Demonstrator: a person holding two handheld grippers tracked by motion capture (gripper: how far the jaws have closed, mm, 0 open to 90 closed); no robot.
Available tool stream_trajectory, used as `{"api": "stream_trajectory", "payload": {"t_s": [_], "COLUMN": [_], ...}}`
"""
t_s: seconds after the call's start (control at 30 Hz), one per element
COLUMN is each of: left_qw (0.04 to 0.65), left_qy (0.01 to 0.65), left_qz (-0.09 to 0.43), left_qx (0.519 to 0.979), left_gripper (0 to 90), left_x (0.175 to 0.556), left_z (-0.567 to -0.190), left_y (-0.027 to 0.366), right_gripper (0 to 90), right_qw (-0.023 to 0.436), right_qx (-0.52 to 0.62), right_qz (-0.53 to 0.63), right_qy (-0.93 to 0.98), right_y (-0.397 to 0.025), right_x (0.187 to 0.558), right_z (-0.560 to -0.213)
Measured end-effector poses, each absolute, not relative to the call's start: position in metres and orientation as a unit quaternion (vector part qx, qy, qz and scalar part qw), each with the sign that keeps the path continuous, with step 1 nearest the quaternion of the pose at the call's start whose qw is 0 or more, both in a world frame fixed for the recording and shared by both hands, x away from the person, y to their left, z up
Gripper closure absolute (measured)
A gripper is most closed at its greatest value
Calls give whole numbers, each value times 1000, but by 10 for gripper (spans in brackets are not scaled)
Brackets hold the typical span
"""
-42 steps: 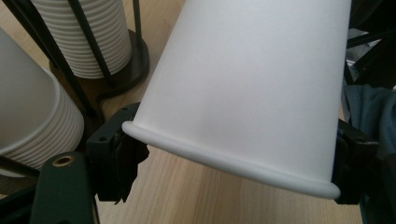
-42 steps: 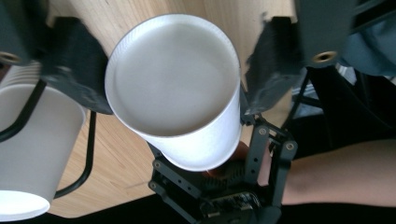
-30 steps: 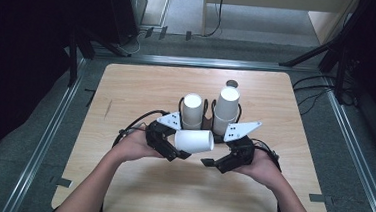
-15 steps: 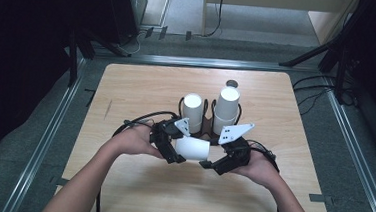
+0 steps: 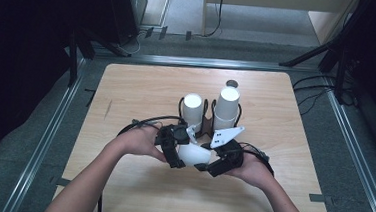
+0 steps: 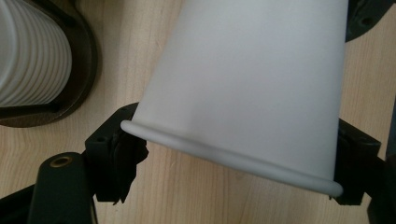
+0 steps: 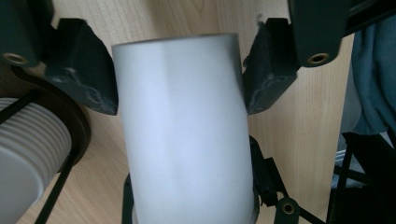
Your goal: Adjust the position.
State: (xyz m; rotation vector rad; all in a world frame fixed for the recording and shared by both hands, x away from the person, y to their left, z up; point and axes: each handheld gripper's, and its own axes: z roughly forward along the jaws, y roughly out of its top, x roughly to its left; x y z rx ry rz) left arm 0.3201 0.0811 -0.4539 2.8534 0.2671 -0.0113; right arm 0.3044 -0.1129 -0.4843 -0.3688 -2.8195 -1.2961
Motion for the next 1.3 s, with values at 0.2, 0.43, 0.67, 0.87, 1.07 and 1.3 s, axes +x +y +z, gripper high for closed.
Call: {"api": "stream_trajectory", "payload": {"t_s": [0.2, 0.43, 0.67, 0.87, 1.07, 1.3], "left_qw": [143, 177, 238, 290, 322, 364], "left_qy": [91, 99, 127, 157, 173, 189], "left_qz": [1, 9, 10, 0, -6, -21], "left_qx": [985, 979, 963, 944, 931, 912], "left_gripper": [192, 15, 6, 6, 6, 7], "left_x": [320, 318, 317, 317, 314, 310], "left_z": [-454, -453, -452, -453, -455, -457], "left_y": [80, 86, 98, 113, 123, 129], "right_gripper": [324, 326, 326, 326, 326, 326], "right_qw": [0, -6, -7, -12, -10, -6], "right_qx": [-110, -108, -110, -108, -109, -106], "right_qz": [-409, -416, -431, -440, -451, -460], "right_qy": [-906, -903, -896, -891, -886, -882], "right_y": [-111, -114, -120, -125, -129, -131], "right_x": [303, 304, 305, 305, 306, 306], "right_z": [-485, -482, -477, -474, -471, -469]}}
